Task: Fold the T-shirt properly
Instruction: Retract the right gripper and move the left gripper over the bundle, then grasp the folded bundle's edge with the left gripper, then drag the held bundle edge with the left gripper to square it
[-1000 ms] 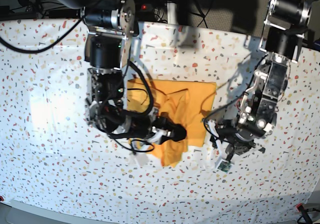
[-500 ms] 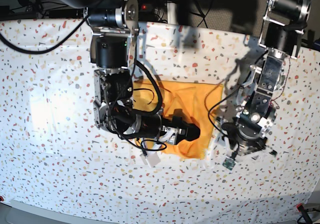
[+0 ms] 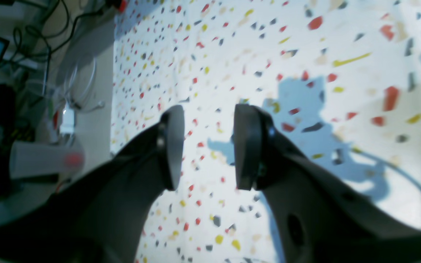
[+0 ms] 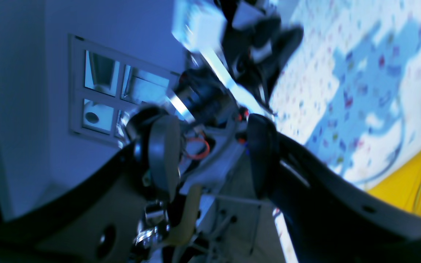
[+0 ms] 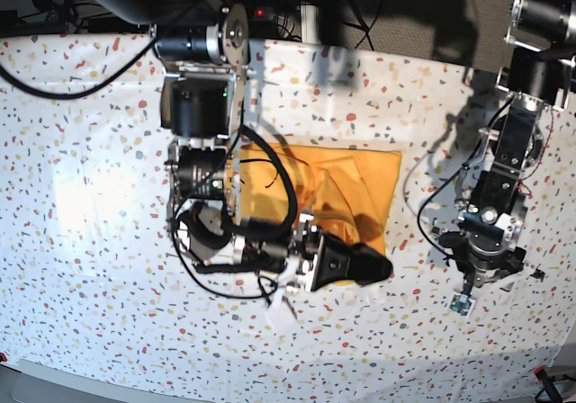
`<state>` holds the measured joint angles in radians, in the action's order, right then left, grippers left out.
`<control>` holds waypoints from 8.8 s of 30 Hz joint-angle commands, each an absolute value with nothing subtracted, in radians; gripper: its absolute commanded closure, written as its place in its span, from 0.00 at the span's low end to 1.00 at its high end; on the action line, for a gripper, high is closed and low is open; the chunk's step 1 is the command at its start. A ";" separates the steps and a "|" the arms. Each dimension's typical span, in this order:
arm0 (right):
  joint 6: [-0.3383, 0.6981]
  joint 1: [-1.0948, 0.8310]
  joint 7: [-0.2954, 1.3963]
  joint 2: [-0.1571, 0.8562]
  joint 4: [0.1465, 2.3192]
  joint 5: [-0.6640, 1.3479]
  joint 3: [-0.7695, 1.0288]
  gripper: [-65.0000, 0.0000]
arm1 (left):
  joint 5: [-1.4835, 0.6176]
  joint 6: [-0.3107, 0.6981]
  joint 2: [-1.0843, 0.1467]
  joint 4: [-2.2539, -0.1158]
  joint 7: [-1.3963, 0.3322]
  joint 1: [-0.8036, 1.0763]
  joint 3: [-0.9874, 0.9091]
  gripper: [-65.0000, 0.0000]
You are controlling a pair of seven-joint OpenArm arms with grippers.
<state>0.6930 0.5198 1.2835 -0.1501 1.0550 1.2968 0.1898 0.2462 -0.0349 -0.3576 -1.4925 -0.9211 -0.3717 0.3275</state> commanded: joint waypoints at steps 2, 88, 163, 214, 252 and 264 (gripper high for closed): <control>0.698 0.591 1.213 -0.157 1.073 1.240 0.190 0.54 | 0.252 -0.061 -0.367 -1.513 -0.909 -0.401 0.322 0.66; 0.681 0.463 0.697 0.379 1.074 0.379 0.305 0.54 | 0.149 -0.022 -0.091 -1.734 -0.712 -0.187 0.630 0.66; 0.681 0.463 0.703 0.379 1.074 0.405 0.305 0.54 | 0.664 -0.558 -0.136 -1.684 -1.261 -0.183 0.630 0.93; 0.683 0.465 0.602 0.226 1.073 0.427 0.305 0.54 | 0.823 -0.558 -0.136 -1.684 -1.264 -0.184 0.630 0.86; 0.683 0.465 0.629 0.227 1.073 0.427 0.305 0.54 | 0.890 -0.557 -0.136 -1.684 -1.209 -0.183 0.630 0.88; 0.683 0.465 0.652 0.227 1.074 0.427 0.305 0.54 | 0.889 -0.558 -0.136 -1.684 -1.244 -0.183 0.630 0.53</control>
<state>0.6785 0.4324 0.6708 0.2188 1.0550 0.4038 0.3016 0.8566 -0.5507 -0.1383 -1.6630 -1.2594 -0.1635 0.6331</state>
